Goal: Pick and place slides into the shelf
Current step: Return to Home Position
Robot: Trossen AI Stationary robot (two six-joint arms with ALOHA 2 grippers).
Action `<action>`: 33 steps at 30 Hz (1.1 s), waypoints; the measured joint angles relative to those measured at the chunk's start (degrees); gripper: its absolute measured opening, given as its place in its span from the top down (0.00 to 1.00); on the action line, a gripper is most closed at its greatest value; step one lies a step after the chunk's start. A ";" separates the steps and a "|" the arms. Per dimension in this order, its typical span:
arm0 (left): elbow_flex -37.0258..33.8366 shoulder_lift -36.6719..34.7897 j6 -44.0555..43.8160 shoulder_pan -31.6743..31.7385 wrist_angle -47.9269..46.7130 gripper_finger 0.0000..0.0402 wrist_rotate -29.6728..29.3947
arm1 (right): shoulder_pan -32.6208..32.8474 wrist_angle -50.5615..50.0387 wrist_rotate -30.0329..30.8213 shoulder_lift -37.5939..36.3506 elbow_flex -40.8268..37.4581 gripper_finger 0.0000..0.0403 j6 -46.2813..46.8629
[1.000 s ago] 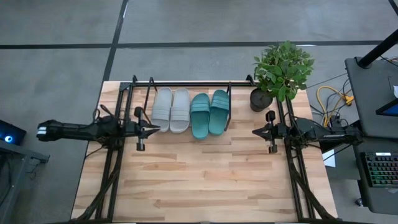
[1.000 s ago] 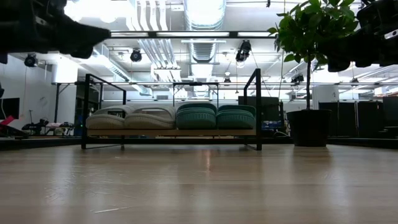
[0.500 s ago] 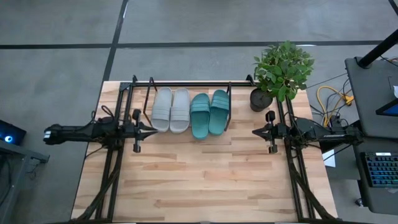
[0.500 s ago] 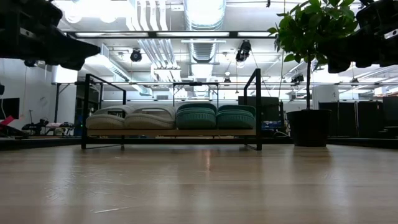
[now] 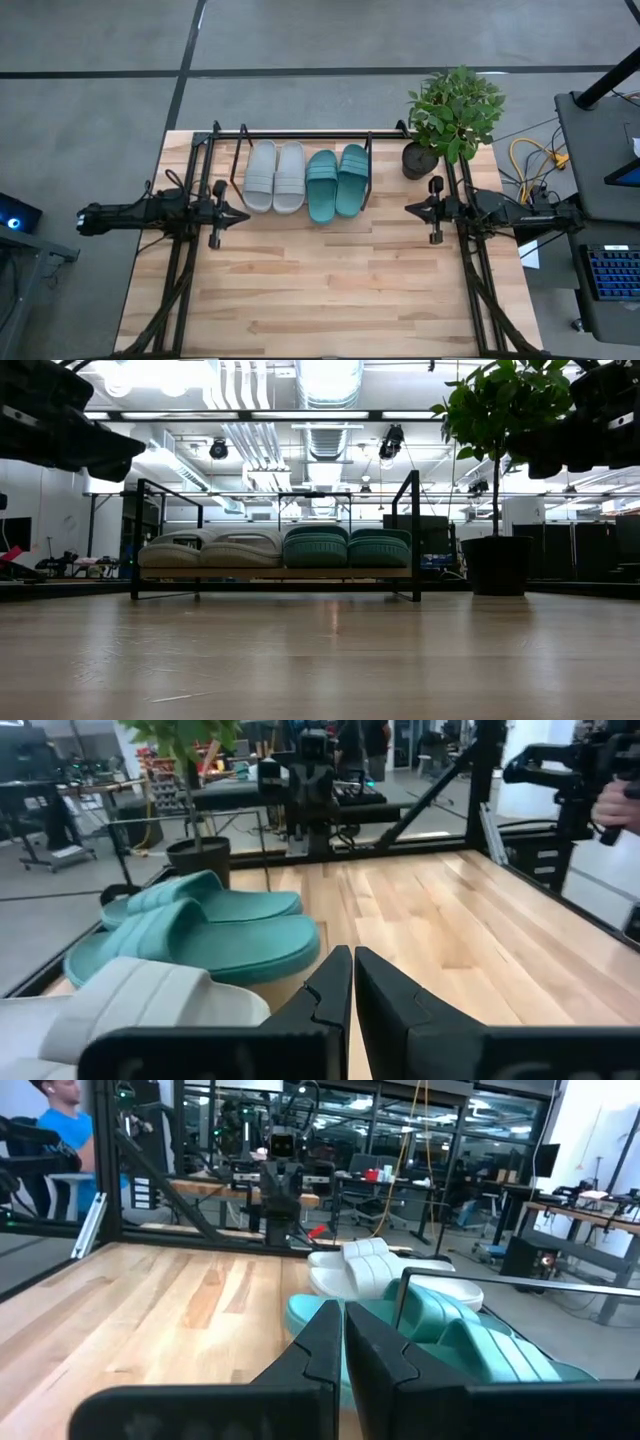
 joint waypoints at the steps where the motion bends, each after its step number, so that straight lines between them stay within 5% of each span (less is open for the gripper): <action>1: 0.00 0.00 0.00 0.00 -0.18 1.00 0.47 | 0.00 -0.06 0.00 0.08 0.00 0.98 -0.04; 33: -0.24 0.63 0.24 0.00 -0.12 1.00 0.76 | -0.01 -0.46 0.02 0.66 0.02 0.98 10.40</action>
